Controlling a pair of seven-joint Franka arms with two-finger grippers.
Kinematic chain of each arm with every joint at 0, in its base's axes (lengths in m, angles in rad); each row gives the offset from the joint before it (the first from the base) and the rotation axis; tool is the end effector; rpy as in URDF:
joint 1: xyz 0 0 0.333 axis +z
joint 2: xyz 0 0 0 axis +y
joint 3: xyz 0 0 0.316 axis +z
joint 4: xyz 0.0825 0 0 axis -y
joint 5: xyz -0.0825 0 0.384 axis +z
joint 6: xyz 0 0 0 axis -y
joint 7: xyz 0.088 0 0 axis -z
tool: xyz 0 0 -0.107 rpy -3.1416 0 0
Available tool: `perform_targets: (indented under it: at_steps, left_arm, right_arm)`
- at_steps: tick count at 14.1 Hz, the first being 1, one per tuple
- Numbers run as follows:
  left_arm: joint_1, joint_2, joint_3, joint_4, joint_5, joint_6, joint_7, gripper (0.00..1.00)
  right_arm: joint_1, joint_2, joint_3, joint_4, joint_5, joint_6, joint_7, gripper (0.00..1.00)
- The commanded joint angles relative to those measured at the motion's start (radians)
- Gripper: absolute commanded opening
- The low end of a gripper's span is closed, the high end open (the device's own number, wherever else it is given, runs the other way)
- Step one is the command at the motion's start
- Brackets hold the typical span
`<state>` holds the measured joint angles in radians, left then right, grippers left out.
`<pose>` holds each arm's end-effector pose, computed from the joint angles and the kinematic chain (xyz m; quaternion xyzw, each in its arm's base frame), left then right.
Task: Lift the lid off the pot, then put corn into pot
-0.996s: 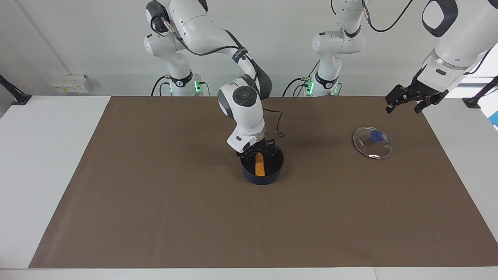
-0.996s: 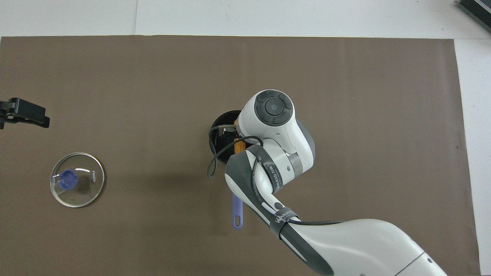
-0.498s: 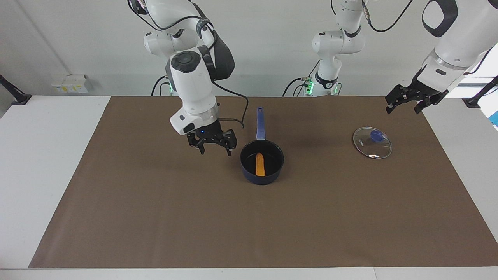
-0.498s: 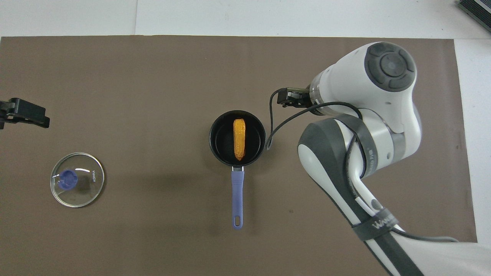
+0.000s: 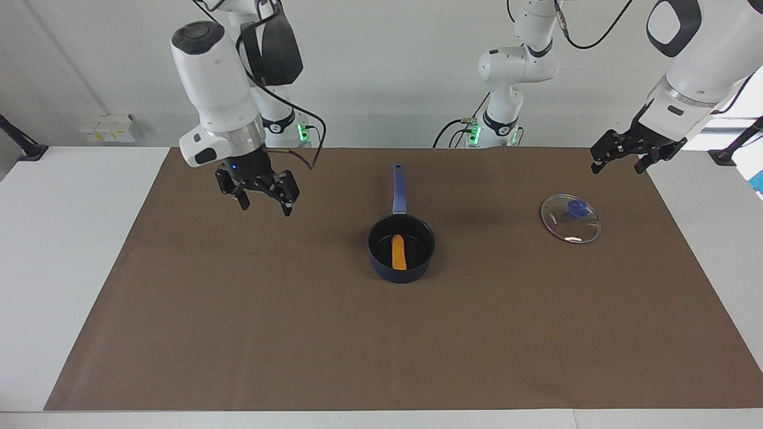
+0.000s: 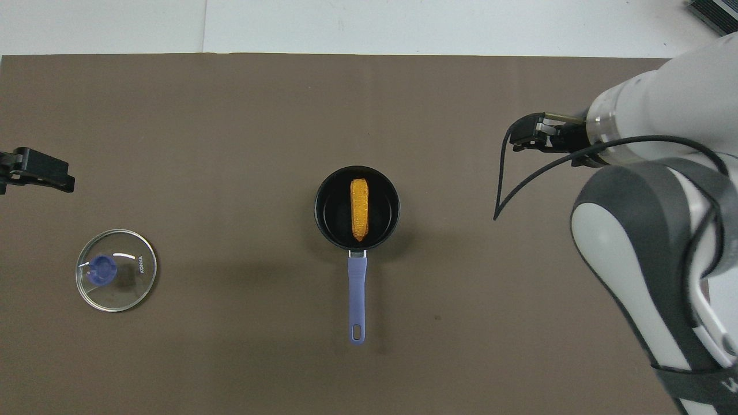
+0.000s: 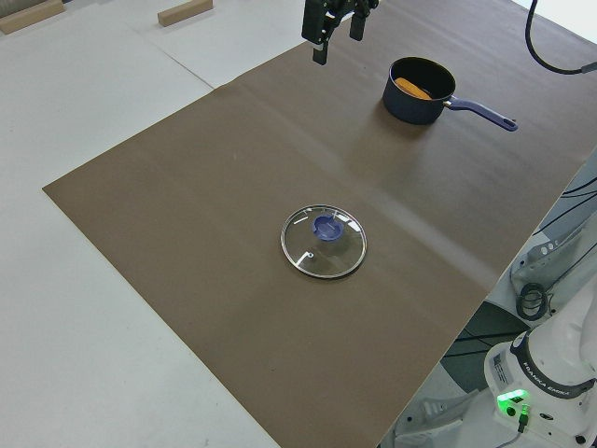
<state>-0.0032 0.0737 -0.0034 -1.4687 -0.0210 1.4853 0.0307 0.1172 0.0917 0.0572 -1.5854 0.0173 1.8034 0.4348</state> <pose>0.5688 -0.0061 0.6236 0.9994 -0.0192 -0.0284 0.0110 0.5933 0.1045 0.5865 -0.9893 0.1313 -0.0569 0.0296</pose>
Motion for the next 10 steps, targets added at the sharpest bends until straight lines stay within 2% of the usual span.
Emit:
perform_targets:
  at_steps: [1,6,10]
  left_arm:
    - [0.006,-0.009,-0.003,-0.002,0.007,-0.014,0.0,1.0]
    - [0.006,-0.009,-0.003,-0.002,0.007,-0.014,0.0,1.0]
    - [0.006,-0.009,-0.003,-0.002,0.007,-0.014,0.0,1.0]
  right_arm:
    - [-0.02,-0.076,-0.013,-0.005,-0.005,-0.091,-0.036,1.0]
    - [-0.021,-0.168,-0.117,-0.005,0.018,-0.237,-0.218,1.0]
    - [-0.021,-0.202,-0.192,0.016,0.023,-0.337,-0.379,1.0]
